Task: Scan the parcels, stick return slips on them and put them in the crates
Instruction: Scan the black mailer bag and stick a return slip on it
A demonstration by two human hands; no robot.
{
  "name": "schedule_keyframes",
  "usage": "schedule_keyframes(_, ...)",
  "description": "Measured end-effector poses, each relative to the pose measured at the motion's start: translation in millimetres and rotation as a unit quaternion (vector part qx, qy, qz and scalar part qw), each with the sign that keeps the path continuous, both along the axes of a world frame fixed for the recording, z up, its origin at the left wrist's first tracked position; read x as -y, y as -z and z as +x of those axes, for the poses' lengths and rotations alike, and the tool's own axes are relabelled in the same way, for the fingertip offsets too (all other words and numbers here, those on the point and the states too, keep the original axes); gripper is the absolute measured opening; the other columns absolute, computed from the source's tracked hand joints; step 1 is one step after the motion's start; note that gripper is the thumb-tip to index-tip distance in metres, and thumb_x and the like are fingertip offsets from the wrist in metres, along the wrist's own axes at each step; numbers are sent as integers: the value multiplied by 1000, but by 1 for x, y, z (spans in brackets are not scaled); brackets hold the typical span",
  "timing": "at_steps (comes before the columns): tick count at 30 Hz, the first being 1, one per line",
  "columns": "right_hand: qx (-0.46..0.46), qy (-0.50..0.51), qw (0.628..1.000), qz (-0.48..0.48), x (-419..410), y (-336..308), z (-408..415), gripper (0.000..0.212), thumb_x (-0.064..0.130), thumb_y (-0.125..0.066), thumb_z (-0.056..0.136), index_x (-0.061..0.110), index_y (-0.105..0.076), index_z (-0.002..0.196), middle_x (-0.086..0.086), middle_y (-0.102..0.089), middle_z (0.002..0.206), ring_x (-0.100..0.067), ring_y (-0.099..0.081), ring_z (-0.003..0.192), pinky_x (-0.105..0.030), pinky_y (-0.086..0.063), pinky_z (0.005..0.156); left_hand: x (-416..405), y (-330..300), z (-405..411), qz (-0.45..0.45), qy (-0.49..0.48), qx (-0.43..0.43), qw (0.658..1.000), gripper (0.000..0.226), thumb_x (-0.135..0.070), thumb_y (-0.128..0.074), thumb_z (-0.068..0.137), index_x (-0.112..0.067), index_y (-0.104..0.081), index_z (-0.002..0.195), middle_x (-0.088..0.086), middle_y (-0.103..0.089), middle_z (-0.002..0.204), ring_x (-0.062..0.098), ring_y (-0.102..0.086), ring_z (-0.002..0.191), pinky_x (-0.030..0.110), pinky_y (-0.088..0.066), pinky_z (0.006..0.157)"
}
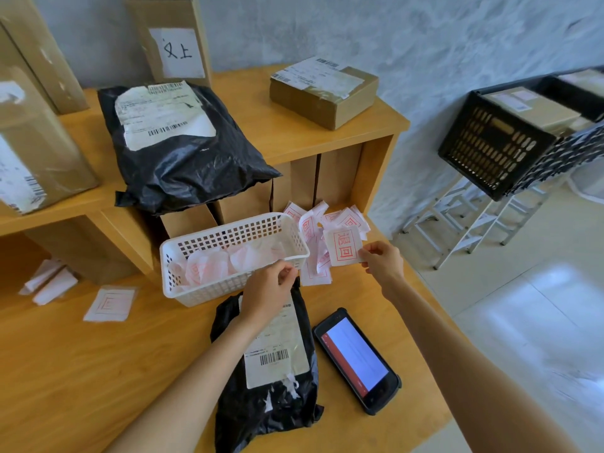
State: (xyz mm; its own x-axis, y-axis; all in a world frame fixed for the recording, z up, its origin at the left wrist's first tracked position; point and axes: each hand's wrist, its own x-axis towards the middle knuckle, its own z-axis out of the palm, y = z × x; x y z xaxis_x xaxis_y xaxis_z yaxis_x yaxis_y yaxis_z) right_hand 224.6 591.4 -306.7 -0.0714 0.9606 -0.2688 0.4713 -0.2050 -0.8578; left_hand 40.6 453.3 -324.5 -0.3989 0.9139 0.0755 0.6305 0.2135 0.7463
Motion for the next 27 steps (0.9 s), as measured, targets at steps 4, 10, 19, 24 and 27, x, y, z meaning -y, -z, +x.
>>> schedule_keyframes(4, 3, -17, 1000, 13, 1, -3, 5, 13, 14, -54, 97, 9, -57, 86, 1, -64, 87, -5, -59, 71, -13, -43, 56, -31, -23, 9, 13, 12, 18, 1000, 19, -23, -59, 95, -10, -70, 88, -3, -68, 77, 11, -64, 73, 27, -54, 68)
schedule_keyframes(10, 13, -36, 999, 22, 5, -1, 11, 12, 16, -53, 98, 12, -57, 87, 1, -66, 88, -9, -61, 75, -17, -45, 59, -84, -44, 18, 24, 29, 27, 999, 16, -17, -58, 95, -10, -72, 98, 0, -70, 91, 11, -63, 84, 10, -42, 65)
schedule_keyframes(19, 20, -31, 998, 43, 8, 5, 16, 10, 16, -53, 98, 11, -58, 90, 2, -64, 90, -11, -62, 84, -17, -47, 64, -139, -31, 26, -55, 104, 5, 993, 24, -20, -59, 95, -13, -68, 116, 7, -65, 119, 11, -55, 98, 21, -41, 76)
schedule_keyframes(24, 24, -23, 998, 50, 7, 5, 20, 11, 16, -53, 98, 12, -58, 90, 1, -65, 92, -12, -63, 85, -16, -47, 63, -160, -30, 29, -93, 162, -16, 982, 20, -22, -60, 95, -13, -73, 106, 4, -58, 114, 15, -53, 103, 23, -39, 77)
schedule_keyframes(27, 17, -20, 998, 48, 8, 5, 22, 11, 15, -53, 98, 11, -57, 90, 1, -65, 91, -11, -62, 84, -16, -49, 65, -164, -29, 28, -128, 195, -15, 972, 15, -16, -59, 95, -13, -72, 101, 0, -58, 107, 13, -53, 98, 23, -40, 77)
